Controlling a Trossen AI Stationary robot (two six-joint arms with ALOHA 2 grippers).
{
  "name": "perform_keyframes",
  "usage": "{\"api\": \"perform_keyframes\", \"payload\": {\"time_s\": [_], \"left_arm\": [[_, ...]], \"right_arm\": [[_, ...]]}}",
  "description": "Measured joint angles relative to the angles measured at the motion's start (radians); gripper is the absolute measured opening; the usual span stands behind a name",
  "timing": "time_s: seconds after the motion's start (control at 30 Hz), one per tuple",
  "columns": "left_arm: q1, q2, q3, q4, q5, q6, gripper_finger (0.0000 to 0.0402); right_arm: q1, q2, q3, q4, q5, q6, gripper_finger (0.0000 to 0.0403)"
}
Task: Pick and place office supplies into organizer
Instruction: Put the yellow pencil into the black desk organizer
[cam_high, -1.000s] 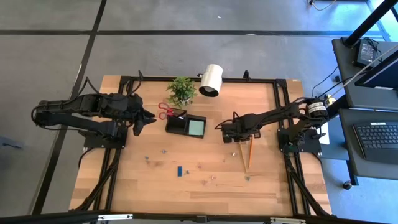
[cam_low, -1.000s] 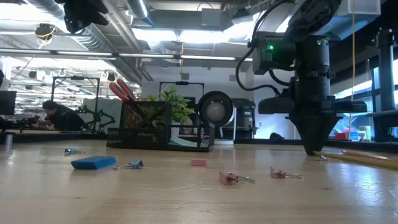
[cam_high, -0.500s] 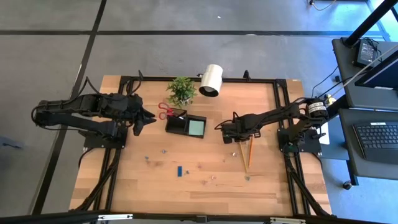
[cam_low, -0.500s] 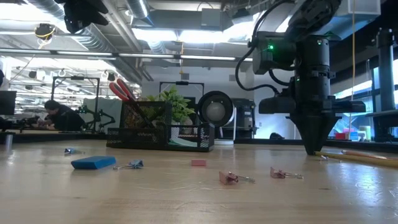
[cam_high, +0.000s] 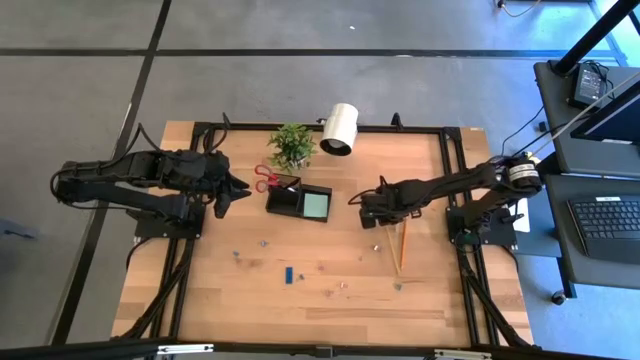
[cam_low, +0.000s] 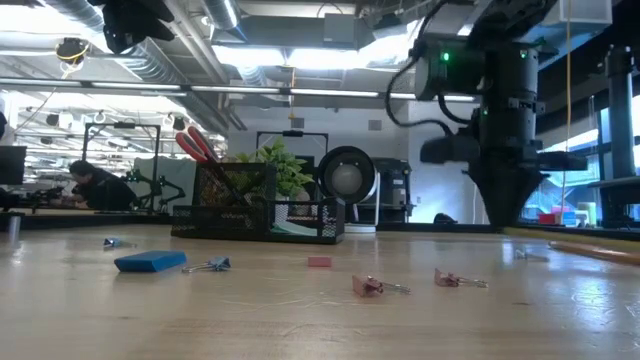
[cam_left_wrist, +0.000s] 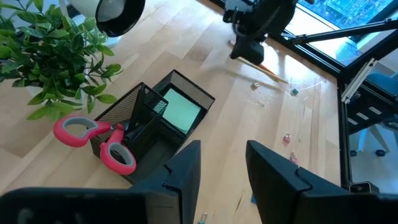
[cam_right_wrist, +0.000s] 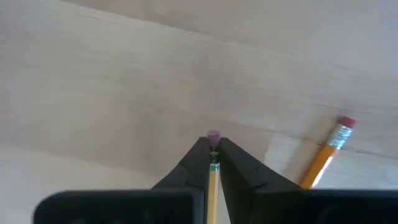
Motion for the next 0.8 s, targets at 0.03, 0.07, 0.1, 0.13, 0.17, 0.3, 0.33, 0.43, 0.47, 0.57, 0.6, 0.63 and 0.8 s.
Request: {"api": "perform_keyframes", "payload": {"time_s": [0.03, 0.07, 0.1, 0.13, 0.17, 0.3, 0.33, 0.43, 0.47, 0.57, 0.6, 0.63, 0.8], "left_arm": [[0.0, 0.0, 0.0, 0.0, 0.0, 0.0, 0.0123], [0.0, 0.0, 0.0, 0.0, 0.0, 0.0, 0.0123], [0.0, 0.0, 0.0, 0.0, 0.0, 0.0, 0.0123], [0.0, 0.0, 0.0, 0.001, 0.0, 0.0, 0.0123], [0.0, 0.0, 0.0, 0.001, 0.0, 0.0, 0.0123], [0.0, 0.0, 0.0, 0.003, 0.0, 0.0, 0.0123], [0.0, 0.0, 0.0, 0.003, 0.0, 0.0, 0.0123], [0.0, 0.0, 0.0, 0.003, 0.0, 0.0, 0.0123], [0.0, 0.0, 0.0, 0.003, 0.0, -0.001, 0.0123], [0.0, 0.0, 0.0, 0.003, 0.0, -0.005, 0.0123], [0.0, 0.0, 0.0, 0.003, 0.0, -0.006, 0.0123], [0.0, 0.0, 0.0, 0.003, 0.0, -0.006, 0.0123], [0.0, 0.0, 0.0, 0.003, 0.0, -0.007, 0.0123]], "right_arm": [[0.0, -0.01, 0.001, 0.012, 0.0, -0.005, 0.003], [0.0, -0.02, 0.001, 0.022, 0.0, -0.008, 0.003], [0.0, -0.031, 0.001, 0.034, 0.001, -0.011, 0.003], [0.0, -0.043, 0.001, 0.06, 0.001, -0.019, 0.003], [0.0, -0.059, 0.001, 0.091, 0.001, -0.032, 0.003], [0.0, -0.124, 0.002, 0.268, 0.004, -0.108, 0.003], [-0.004, -0.141, 0.002, 0.326, 0.005, -0.143, 0.003], [-0.015, -0.177, 0.004, 0.539, 0.031, -0.25, 0.003], [-0.021, -0.186, 0.004, 0.609, 0.05, -0.291, 0.003], [-0.045, -0.195, 0.005, 0.851, 0.108, -0.45, 0.003], [-0.054, -0.196, 0.005, 0.926, 0.13, -0.508, 0.003], [-0.063, -0.195, 0.005, 0.994, 0.148, -0.569, 0.003], [-0.115, -0.189, 0.006, 1.209, 0.192, -0.774, 0.003]]}}
